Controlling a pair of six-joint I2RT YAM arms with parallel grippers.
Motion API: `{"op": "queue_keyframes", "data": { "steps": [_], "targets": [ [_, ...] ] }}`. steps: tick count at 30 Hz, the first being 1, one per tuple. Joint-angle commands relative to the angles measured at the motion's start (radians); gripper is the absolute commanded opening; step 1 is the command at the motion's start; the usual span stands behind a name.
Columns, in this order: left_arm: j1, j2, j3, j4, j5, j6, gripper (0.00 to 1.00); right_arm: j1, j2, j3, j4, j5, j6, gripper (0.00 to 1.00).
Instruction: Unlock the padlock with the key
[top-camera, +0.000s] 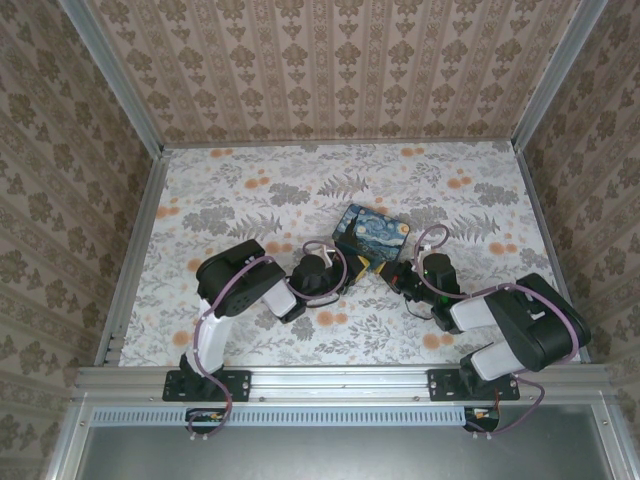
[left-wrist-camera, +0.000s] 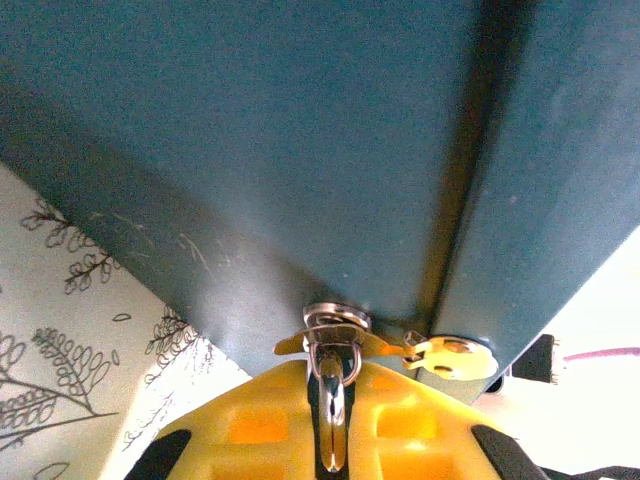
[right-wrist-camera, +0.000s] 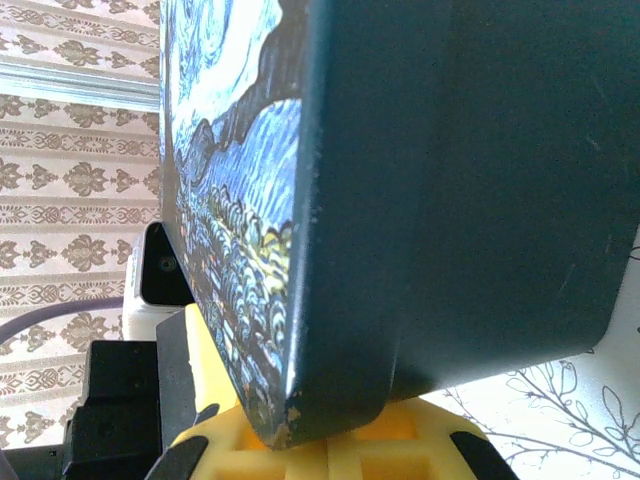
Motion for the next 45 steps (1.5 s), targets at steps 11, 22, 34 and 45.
{"op": "queue_keyframes", "data": {
  "steps": [11,22,34,45],
  "targets": [
    [-0.055,-0.033,0.02,-0.02,0.065,-0.035,0.0,0.003,0.036,0.04,0.052,0.045,0.186,0.0],
    [-0.065,-0.037,0.041,-0.015,0.068,-0.067,0.0,0.001,0.044,0.052,-0.005,0.038,0.171,0.0],
    [-0.071,-0.061,0.027,-0.014,0.073,-0.059,0.0,-0.013,0.058,0.08,-0.017,0.04,0.046,0.0],
    [-0.073,-0.081,-0.003,-0.015,0.072,-0.041,0.0,-0.041,0.201,0.081,0.195,-0.006,0.257,0.0]
  ]
}}
